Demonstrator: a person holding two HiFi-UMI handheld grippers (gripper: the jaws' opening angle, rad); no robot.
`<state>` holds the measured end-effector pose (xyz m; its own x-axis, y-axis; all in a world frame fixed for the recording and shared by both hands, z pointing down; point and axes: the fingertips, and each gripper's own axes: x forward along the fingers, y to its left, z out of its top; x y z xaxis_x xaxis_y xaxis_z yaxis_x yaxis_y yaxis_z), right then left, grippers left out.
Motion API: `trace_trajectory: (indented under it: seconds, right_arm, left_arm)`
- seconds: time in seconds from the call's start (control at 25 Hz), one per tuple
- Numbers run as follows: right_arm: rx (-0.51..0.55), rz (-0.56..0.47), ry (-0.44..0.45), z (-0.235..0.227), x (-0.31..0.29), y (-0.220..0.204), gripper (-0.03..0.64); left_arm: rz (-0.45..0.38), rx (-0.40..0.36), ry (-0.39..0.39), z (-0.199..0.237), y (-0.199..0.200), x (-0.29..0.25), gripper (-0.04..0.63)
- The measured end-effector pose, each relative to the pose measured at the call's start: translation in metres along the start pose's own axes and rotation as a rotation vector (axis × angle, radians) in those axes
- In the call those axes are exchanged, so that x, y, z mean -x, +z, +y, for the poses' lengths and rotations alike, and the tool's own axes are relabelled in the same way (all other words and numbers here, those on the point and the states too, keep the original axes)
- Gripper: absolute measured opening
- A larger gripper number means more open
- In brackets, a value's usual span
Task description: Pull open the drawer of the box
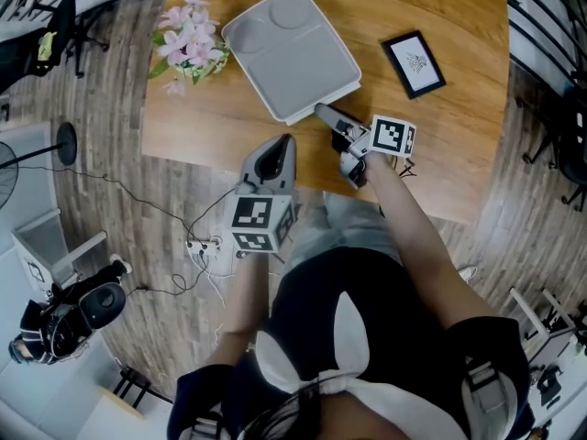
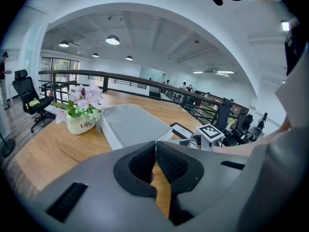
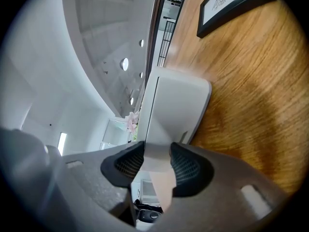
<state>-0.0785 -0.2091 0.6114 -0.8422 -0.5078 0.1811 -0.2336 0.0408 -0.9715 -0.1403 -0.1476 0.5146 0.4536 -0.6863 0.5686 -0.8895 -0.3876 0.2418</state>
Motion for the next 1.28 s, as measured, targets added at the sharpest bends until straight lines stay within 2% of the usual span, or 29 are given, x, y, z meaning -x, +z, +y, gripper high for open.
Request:
trace_trajectory:
  seconds: [0.24,0.6,0.8,0.96,1.16,1.28]
  right_arm:
    - [-0.048,-0.001,-0.041,-0.004,0.003,-0.003,0.167]
    - [-0.052,0.003,-0.039,-0.003,0.008,-0.005,0.166]
    - [-0.015,0.001,0.018,0.004,0.008,-0.003,0.163]
    - [-0.065,0.004,-0.057,-0.004,0.014,-0.008,0.163]
    - [-0.026,0.009,0.0,0.004,0.013,-0.007,0.163]
    - [-0.059,0.012,-0.049,-0.001,0.019,-0.011,0.163]
  left_arm:
    - [0.0,0.004,0.007,0.001,0.0,0.002,0.021]
    - [-0.008,0.002,0.007,-0.003,0.002,0.003,0.02]
    - [-0.015,-0.001,0.01,-0.005,0.003,0.005,0.021]
    - [-0.02,-0.001,0.012,-0.004,0.005,0.008,0.021]
    - [-0.027,-0.003,0.015,-0.007,0.006,0.011,0.02]
    - [-0.029,0.0,0.016,-0.01,0.006,0.014,0.021]
